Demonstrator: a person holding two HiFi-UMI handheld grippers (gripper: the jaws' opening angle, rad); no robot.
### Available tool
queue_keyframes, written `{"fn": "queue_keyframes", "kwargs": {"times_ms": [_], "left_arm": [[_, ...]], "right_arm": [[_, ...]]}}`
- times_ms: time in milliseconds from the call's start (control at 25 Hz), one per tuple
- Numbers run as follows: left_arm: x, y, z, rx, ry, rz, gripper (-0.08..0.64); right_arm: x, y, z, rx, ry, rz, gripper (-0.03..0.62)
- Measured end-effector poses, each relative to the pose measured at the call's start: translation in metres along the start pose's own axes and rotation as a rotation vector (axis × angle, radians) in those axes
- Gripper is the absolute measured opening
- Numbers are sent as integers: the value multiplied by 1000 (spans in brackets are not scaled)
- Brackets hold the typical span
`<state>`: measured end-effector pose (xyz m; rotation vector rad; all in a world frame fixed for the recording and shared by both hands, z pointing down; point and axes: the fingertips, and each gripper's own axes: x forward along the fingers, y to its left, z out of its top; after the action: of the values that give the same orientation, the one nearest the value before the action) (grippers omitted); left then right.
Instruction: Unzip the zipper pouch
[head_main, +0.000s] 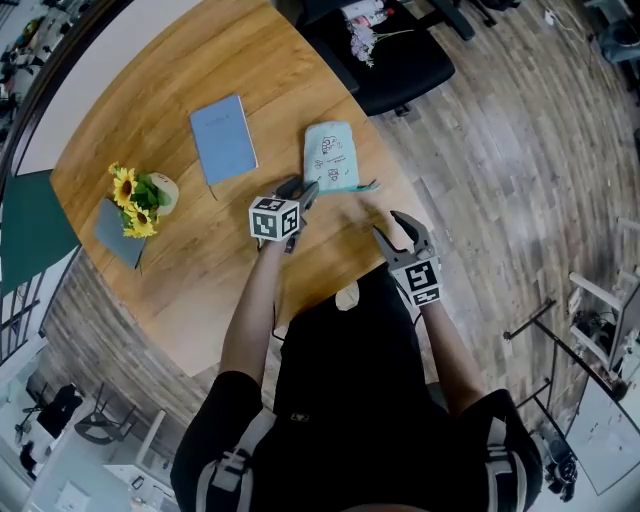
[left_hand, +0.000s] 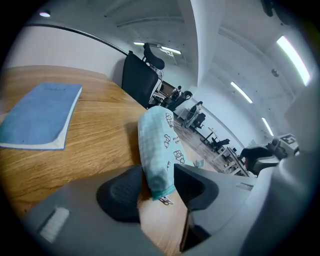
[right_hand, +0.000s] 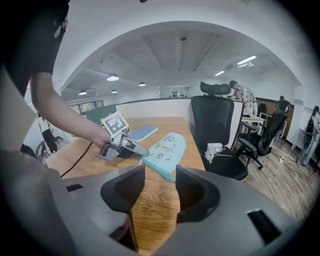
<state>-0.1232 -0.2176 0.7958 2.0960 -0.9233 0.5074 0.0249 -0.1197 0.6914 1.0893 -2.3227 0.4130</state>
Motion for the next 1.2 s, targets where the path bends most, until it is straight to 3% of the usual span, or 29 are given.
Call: {"fn": "queue_keyframes", "kwargs": {"times_ms": [120, 280, 680, 920, 1080, 1200], "left_arm": [[4, 1, -7, 39, 67, 42, 186], [5, 6, -6, 19, 70, 86, 181], [13, 0, -3, -7, 82, 60, 172], [12, 4, -5, -16, 94, 72, 135], [12, 0, -5, -22, 96, 51, 37], [10, -2, -5, -52, 73, 35, 20]], "right_arm": [[-1, -5, 0, 5, 2, -5, 193], [-5, -11, -3, 13, 6, -14, 189], [-8, -19, -6, 20, 7, -15, 184], [-8, -22, -7, 21, 9, -15, 184], [-8, -22, -5, 20, 3, -13, 183], [-7, -21, -1, 14, -4, -12, 183]]}}
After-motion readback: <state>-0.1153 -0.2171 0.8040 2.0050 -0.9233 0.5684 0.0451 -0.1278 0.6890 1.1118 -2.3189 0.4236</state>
